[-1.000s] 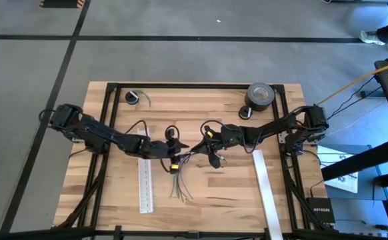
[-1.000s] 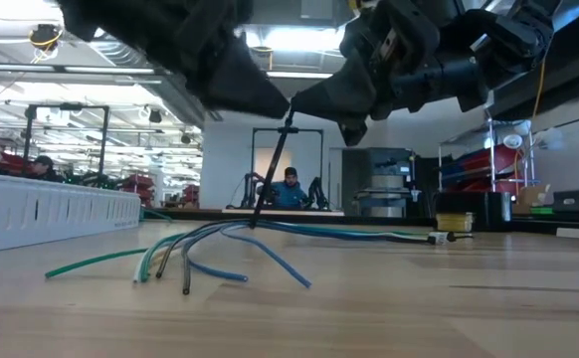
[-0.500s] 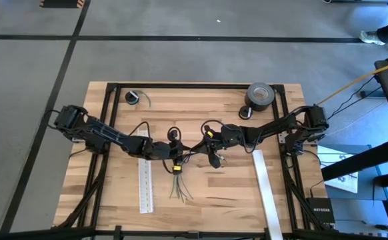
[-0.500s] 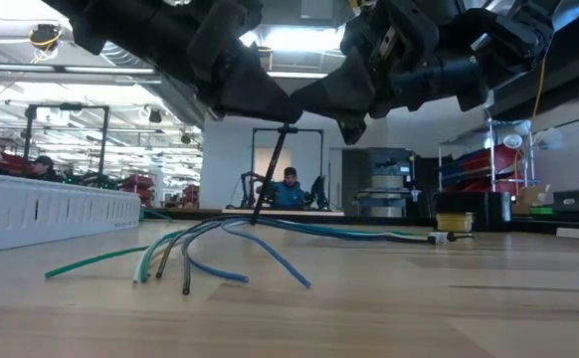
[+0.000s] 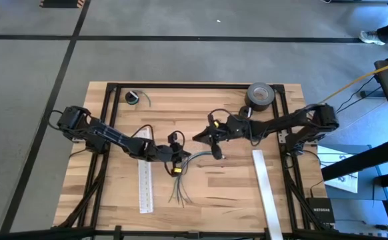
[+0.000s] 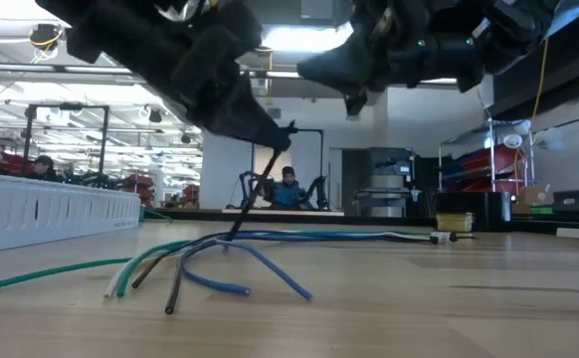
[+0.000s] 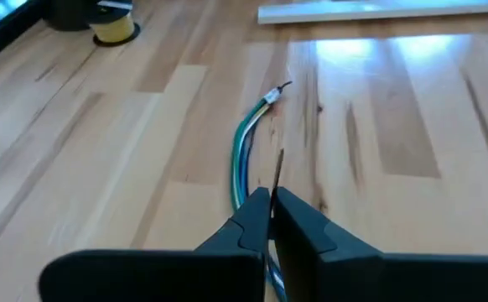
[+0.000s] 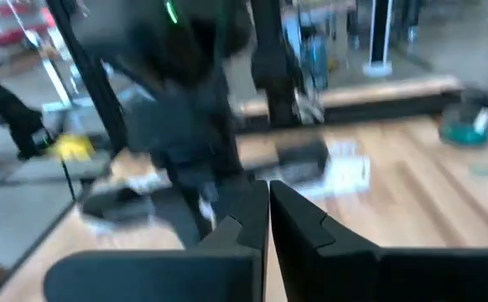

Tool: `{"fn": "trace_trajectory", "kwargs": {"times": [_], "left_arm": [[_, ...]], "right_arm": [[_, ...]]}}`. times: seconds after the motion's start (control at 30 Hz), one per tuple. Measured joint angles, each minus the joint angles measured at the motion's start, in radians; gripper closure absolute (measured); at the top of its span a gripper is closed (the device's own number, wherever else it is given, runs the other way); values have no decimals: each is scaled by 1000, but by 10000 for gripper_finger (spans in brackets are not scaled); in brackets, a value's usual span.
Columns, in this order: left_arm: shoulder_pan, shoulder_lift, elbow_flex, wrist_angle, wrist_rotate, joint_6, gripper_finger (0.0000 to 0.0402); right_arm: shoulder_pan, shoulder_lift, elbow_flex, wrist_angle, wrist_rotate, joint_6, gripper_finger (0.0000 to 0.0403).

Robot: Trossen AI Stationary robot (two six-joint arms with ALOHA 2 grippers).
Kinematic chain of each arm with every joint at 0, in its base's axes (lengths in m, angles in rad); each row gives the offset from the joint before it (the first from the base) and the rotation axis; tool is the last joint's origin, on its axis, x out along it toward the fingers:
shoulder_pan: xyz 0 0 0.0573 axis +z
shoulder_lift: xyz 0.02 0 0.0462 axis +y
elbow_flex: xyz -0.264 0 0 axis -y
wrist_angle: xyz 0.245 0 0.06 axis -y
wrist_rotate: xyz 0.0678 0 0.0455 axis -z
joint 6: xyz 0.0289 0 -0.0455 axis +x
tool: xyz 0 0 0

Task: Ziptie cables
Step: Wrap the colored cables with the black zip tie

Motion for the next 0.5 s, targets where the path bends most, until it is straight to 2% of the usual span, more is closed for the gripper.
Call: {"fn": "trace_trajectory", "kwargs": {"times": [0.17, 0.27, 0.5], "left_arm": [[4, -6, 0, 16, -5, 2, 400], [2, -16, 0, 22, -4, -1, 400], [3, -23, 1, 22, -4, -1, 401]], "right_arm": [[-22, -88, 0, -286, -1, 35, 398], [-18, -84, -9, -389, 13, 44, 374], [75, 77, -69, -141, 66, 20, 276]]}}
